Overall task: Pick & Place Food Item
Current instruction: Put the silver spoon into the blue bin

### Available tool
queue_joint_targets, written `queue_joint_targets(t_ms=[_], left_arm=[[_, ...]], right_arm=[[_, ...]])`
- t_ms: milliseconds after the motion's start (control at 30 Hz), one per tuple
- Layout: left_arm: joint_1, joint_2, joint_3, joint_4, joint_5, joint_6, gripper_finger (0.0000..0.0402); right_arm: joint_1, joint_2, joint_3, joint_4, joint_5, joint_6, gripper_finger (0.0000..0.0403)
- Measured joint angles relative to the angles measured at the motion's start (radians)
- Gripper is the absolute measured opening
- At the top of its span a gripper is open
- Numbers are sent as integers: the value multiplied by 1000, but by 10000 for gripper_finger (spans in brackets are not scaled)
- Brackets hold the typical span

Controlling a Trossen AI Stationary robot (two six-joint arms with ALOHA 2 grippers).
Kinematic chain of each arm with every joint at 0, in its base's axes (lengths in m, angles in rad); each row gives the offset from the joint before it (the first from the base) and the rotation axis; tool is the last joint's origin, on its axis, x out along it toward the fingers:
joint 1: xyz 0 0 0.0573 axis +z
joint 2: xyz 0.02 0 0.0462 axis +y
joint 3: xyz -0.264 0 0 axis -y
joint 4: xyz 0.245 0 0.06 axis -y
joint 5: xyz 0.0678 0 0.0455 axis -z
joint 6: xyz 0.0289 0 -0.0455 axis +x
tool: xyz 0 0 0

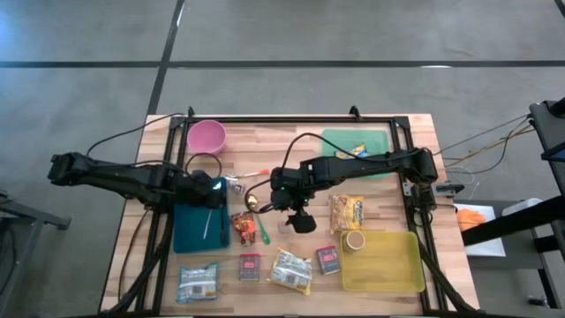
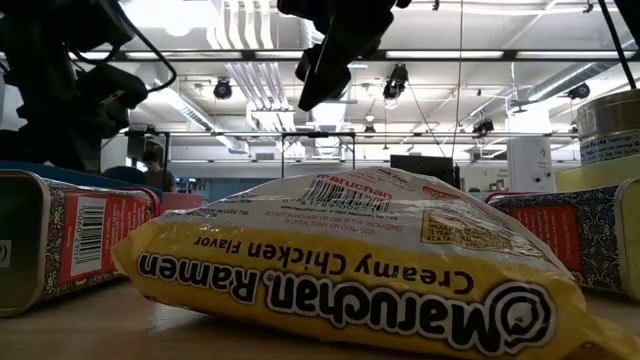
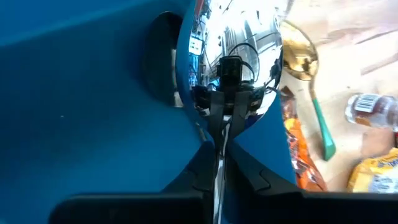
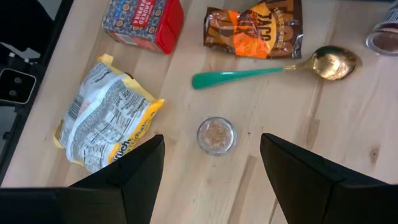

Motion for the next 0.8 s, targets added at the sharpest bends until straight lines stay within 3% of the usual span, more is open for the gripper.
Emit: queue_joint_targets(t_ms=[600,800], left_arm=[[0,2,-116,110,-8,-83,18],[0,107,-92,117,-9,-55,18]], right_arm=[[5,0,-2,57,15,25,260],[5,0,-2,86,17,25,260]])
